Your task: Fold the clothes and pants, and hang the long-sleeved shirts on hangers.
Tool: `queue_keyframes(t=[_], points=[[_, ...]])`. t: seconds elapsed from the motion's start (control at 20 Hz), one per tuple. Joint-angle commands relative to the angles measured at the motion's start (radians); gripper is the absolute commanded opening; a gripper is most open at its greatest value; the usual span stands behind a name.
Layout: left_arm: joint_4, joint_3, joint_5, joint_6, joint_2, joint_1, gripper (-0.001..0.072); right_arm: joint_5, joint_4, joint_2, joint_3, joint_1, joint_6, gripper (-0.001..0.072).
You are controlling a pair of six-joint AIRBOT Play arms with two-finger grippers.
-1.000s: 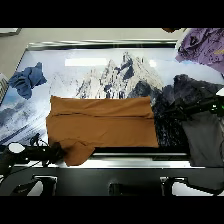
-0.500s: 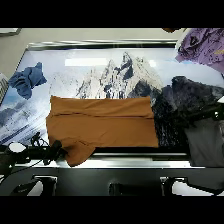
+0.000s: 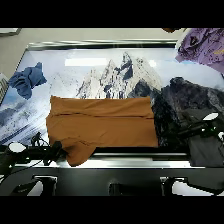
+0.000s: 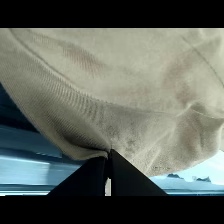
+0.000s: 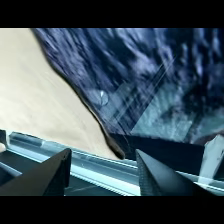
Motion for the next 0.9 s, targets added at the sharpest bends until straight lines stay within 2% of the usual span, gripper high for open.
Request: queue_keyframes(t=[0.0, 0.4, 0.55, 0.8, 0.85], points=[[0.000, 0.001, -0.003, 0.000, -0.001, 0.000, 0.0017, -0.009, 0.061, -0.001, -0.061, 0.000, -0.030, 0.0475], [0.000, 0.001, -0.003, 0.000, -0.001, 0.000, 0.0017, -0.051, 0.078, -0.001, -0.154, 0.000, -0.065, 0.0473], [0.000, 0.001, -0.002, 0.000, -0.001, 0.000, 0.0018, -0.083, 0.100, -0.001, -0.166, 0.000, -0.074, 0.0350], [0.002, 0.005, -0.002, 0.000, 0.000, 0.000, 0.0018, -0.147, 0.168, -0.001, -0.165, 0.000, -0.113, 0.0065], [0.005, 0.013, -0.003, 0.000, 0.000, 0.000, 0.0017, -0.146, 0.178, 0.000, -0.165, 0.000, -0.123, 0.0033]])
